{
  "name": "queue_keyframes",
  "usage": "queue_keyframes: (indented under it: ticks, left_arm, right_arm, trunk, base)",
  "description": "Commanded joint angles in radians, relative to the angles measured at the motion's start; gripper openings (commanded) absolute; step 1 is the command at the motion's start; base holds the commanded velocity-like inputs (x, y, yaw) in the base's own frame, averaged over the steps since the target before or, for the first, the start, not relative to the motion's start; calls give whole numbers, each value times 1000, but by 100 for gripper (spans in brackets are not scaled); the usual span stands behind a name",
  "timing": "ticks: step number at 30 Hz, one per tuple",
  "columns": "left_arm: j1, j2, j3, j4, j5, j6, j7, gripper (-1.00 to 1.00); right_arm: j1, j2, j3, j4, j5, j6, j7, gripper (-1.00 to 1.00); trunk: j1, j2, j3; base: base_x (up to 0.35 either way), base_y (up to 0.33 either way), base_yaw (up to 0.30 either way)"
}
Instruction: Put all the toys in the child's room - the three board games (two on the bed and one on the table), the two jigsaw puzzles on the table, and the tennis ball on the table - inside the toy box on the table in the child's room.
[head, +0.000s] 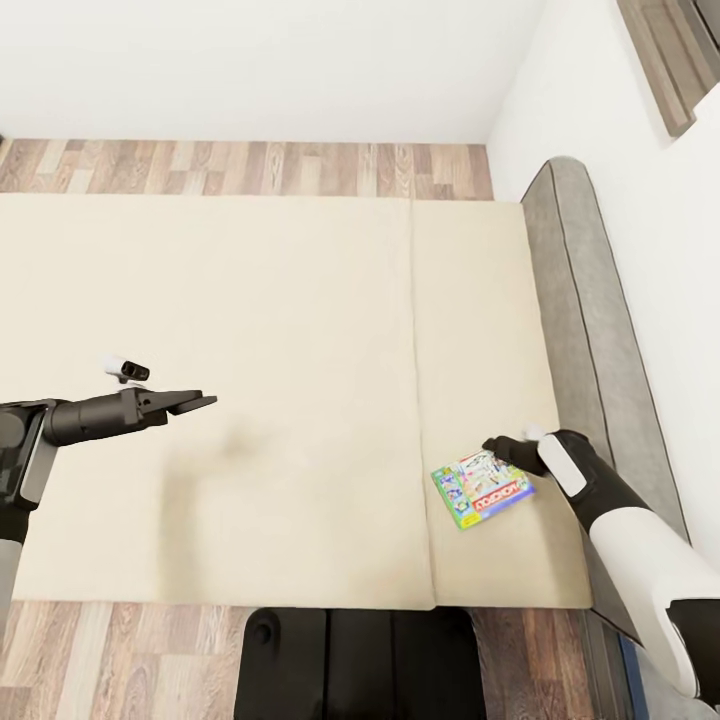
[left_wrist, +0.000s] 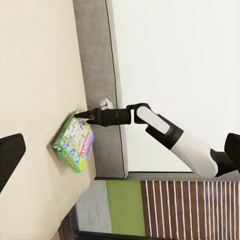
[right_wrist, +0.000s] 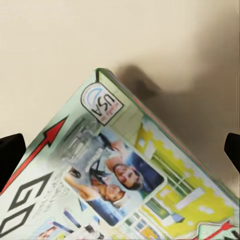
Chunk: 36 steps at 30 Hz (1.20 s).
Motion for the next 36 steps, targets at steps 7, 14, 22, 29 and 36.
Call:
queue_keyframes:
  ticks: [7,14,22,29,36]
  left_arm:
    - [-1,0,1,0,-1,11,-4,100]
    - [-1,0,1,0,-1,11,-4,100]
    - [-1,0,0,-1,-1,11,-4,100]
    - [-1,-1,-6,-3,-1,11,-4,100]
    - [-1,-2,-9,-3,-1,11,-4,100]
  right_arm:
    - [0,-2,8,9,-25,7,5,100]
    - [-1,-1,8,9,-34,21,7,100]
    - [-1,-2,8,11,-37,23,7,100]
    - [-1,-1,8,16,-37,24,7,100]
    - [-1,1,8,17,-37,22,7,100]
  trunk:
    - [1,-1,-13]
    - [1,-1,-24]
    - [1,-1,-37]
    - [1,-1,-47]
    - [1,-1,-49]
  base:
    - [0,0,0]
    - [0,0,0]
    - [0,0,0]
    - [0,0,0]
    - [0,0,0]
